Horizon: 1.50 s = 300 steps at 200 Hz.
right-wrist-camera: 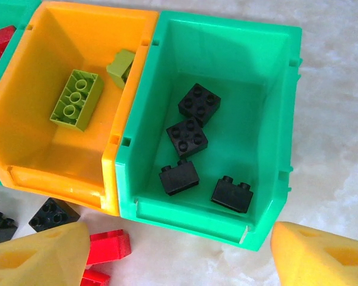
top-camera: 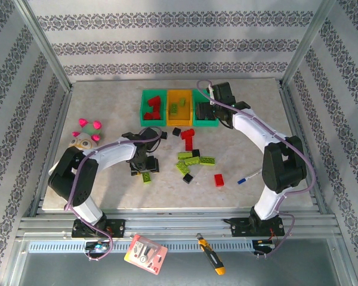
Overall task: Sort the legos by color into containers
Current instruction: Pick up the lego from the middle-left of the table, then place the lego in the container.
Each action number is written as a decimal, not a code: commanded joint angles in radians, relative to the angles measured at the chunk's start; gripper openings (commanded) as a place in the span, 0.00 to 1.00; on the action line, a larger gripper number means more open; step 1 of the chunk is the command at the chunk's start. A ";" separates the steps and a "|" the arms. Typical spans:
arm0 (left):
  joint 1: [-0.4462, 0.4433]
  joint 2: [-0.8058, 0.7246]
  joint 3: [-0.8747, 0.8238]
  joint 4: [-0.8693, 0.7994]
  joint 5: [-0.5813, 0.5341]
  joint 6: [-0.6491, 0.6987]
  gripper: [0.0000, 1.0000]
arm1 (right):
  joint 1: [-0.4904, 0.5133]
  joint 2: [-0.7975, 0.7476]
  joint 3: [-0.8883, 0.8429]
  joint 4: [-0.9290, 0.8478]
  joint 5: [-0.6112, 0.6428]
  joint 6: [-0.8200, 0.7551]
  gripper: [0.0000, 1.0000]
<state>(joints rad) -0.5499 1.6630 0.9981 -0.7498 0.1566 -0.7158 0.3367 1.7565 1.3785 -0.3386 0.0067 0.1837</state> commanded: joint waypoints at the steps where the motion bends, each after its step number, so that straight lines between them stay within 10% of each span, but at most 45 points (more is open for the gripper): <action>1: -0.014 0.011 0.010 -0.054 -0.003 -0.011 0.53 | 0.009 -0.053 -0.012 0.029 -0.025 0.020 0.79; 36: -0.014 0.008 0.028 -0.068 -0.013 0.002 0.35 | 0.008 -0.075 -0.032 0.047 -0.037 0.040 0.80; 118: -0.013 -0.006 0.287 0.019 -0.090 0.248 0.36 | 0.002 -0.233 -0.197 0.059 -0.042 0.096 0.80; 260: 0.071 0.686 1.265 0.041 -0.184 0.575 0.39 | 0.022 -0.574 -0.582 -0.098 -0.036 0.249 0.80; 300: 0.072 0.771 1.388 0.022 -0.181 0.569 0.58 | 0.097 -0.608 -0.643 -0.209 0.015 0.325 0.80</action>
<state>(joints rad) -0.4839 2.4077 2.3188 -0.6739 -0.0124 -0.1684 0.3882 1.1770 0.7734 -0.4488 -0.0189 0.4404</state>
